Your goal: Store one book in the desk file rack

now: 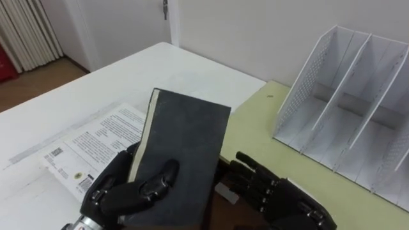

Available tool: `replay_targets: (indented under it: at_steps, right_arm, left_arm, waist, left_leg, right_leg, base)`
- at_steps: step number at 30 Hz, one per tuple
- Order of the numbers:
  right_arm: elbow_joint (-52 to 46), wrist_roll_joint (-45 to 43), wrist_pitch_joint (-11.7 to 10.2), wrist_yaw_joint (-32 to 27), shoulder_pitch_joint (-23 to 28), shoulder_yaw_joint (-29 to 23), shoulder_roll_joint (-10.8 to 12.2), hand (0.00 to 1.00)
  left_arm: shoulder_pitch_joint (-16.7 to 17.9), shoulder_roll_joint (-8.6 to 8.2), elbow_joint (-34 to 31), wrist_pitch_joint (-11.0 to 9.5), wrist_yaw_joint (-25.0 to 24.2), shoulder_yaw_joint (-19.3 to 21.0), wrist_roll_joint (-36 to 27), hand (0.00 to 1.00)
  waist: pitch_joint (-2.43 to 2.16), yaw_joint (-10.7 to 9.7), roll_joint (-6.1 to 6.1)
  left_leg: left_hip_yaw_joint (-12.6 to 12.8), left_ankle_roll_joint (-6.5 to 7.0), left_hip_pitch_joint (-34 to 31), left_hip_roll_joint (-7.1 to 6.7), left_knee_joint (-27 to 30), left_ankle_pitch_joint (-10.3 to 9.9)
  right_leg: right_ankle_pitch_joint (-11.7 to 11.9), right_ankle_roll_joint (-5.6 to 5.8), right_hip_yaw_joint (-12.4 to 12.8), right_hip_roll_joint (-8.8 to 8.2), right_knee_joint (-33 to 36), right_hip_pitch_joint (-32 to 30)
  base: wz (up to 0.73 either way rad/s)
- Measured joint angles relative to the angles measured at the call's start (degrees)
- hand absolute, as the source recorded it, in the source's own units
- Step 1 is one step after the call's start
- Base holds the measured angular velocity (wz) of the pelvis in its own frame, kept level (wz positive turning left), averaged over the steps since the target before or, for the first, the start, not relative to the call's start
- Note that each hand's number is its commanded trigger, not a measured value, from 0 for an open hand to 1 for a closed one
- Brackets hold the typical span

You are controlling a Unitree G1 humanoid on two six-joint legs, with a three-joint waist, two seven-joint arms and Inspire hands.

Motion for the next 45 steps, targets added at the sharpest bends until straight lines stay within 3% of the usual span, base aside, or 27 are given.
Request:
replay_targets:
  at_steps: [6,9,12,18,25,28,30,45]
  right_arm:
    - [-2.15,0.88,2.34,2.53,-0.64,0.00,-0.82,0.00]
    - [-3.24,5.63,2.90,3.03,-0.93,0.27,-2.18,0.00]
    - [-3.96,9.16,2.92,3.36,-1.05,1.03,-2.80,0.00]
    - [-3.97,9.48,2.98,3.29,-1.82,1.78,-4.15,0.00]
    - [-3.98,9.46,2.98,3.22,-2.44,3.40,-4.18,0.00]
    - [-3.98,9.60,2.99,3.22,-2.46,3.66,-4.22,0.00]
    - [-3.98,10.80,2.98,3.21,-2.51,3.66,-4.30,1.00]
    - [-3.97,11.22,3.00,3.91,-3.11,5.72,-5.91,1.00]
  left_arm:
    - [-0.08,2.51,0.06,1.48,-4.17,-0.46,0.00,1.00]
    - [-0.33,5.26,0.38,2.12,-6.10,-3.47,-0.02,1.00]
    - [-0.43,6.78,0.42,3.11,-8.01,-5.68,-0.14,1.00]
    - [-0.74,8.52,0.87,4.47,-10.31,-7.00,-3.78,1.00]
    - [-1.67,8.91,1.77,4.49,-11.49,-7.83,-4.74,1.00]
    - [-1.94,9.81,1.77,4.52,-12.27,-9.07,-4.77,1.00]
    - [-2.02,10.62,1.78,4.52,-12.30,-9.32,-4.77,1.00]
    - [-3.72,11.03,2.46,4.58,-12.37,-9.61,-4.53,1.00]
  waist:
    - [0.04,-0.08,0.00]
    - [0.16,-0.09,0.52]
    - [-0.02,-0.26,0.94]
    - [0.21,-1.35,1.22]
    - [0.32,-1.68,0.94]
    - [0.31,-1.70,0.95]
    - [0.29,-1.73,0.94]
    - [0.26,-1.53,1.28]
  left_leg:
    - [-0.09,-0.08,-0.70,0.07,0.78,-0.38]
    - [-0.06,0.01,-0.85,0.04,0.79,-0.48]
    - [-0.05,-0.01,-1.64,0.08,0.91,-0.50]
    - [-0.02,-0.01,-2.27,0.11,1.41,-0.50]
    - [0.04,-0.02,-2.40,0.14,1.43,-0.80]
    - [0.01,0.05,-2.57,0.14,1.54,-0.98]
    - [0.01,0.06,-2.56,0.14,1.64,-0.98]
    - [-0.02,0.05,-3.06,0.16,1.86,-0.99]
  right_leg:
    - [-0.07,-0.07,-0.01,-0.05,0.63,-1.03]
    - [-0.06,-0.06,-0.04,-0.09,0.66,-1.18]
    - [-0.06,-0.06,-0.04,-0.06,0.72,-1.92]
    - [-0.01,-0.10,0.03,-0.03,0.95,-2.07]
    - [-0.03,-0.08,0.59,0.13,0.85,-2.15]
    - [-0.03,-0.04,0.56,0.13,0.84,-2.14]
    - [-0.03,-0.04,0.56,0.13,0.83,-2.14]
    - [-0.03,-0.04,0.97,0.13,1.81,-3.06]
  base:
    - [0.00]
    - [0.00]
    - [0.00]
    - [0.00]
    - [-0.02]
    - [0.00]
    - [0.00]
    - [-0.01]
